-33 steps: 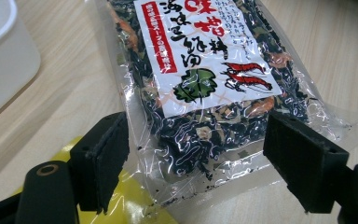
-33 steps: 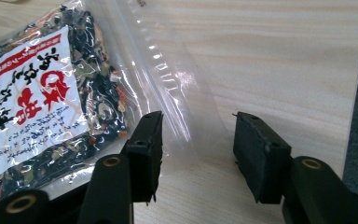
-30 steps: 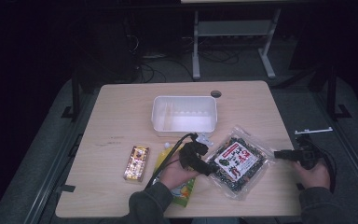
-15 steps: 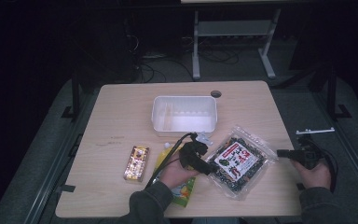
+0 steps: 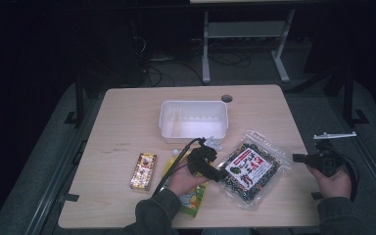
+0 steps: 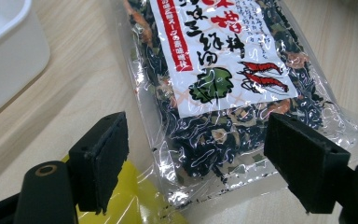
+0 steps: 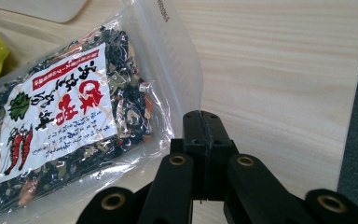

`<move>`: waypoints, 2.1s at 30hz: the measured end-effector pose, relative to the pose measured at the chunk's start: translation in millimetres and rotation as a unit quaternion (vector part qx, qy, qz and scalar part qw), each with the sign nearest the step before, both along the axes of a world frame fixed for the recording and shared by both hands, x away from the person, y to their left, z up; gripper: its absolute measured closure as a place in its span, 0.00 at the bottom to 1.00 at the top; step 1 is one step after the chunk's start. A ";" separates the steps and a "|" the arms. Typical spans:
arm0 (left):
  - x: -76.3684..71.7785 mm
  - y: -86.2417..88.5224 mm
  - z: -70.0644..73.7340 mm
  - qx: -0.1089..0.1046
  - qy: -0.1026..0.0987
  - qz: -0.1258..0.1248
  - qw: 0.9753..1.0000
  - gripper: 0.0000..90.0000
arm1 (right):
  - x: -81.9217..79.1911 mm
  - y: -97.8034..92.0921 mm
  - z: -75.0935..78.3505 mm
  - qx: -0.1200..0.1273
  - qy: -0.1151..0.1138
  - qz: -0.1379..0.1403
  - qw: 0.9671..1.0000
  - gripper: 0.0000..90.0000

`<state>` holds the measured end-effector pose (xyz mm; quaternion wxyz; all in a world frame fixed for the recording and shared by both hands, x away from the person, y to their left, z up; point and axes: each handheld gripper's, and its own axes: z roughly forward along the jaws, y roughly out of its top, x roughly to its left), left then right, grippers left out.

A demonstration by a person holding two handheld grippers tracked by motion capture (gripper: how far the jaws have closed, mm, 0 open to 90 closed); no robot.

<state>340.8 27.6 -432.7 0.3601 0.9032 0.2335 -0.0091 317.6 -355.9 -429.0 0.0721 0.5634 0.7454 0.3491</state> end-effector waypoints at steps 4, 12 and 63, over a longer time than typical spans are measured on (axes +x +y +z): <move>2.1 0.6 -0.3 -0.002 0.002 0.001 1.000 0.23 | -3.9 1.8 9.7 -0.003 -0.015 0.005 1.000 1.00; 7.6 1.1 -1.9 -0.011 0.009 0.004 1.000 0.22 | -14.1 4.7 29.5 -0.006 -0.044 0.017 0.999 1.00; 39.3 0.3 -11.3 -0.089 0.121 -0.064 0.987 0.61 | -34.1 21.2 101.5 0.034 -0.134 0.093 0.986 1.00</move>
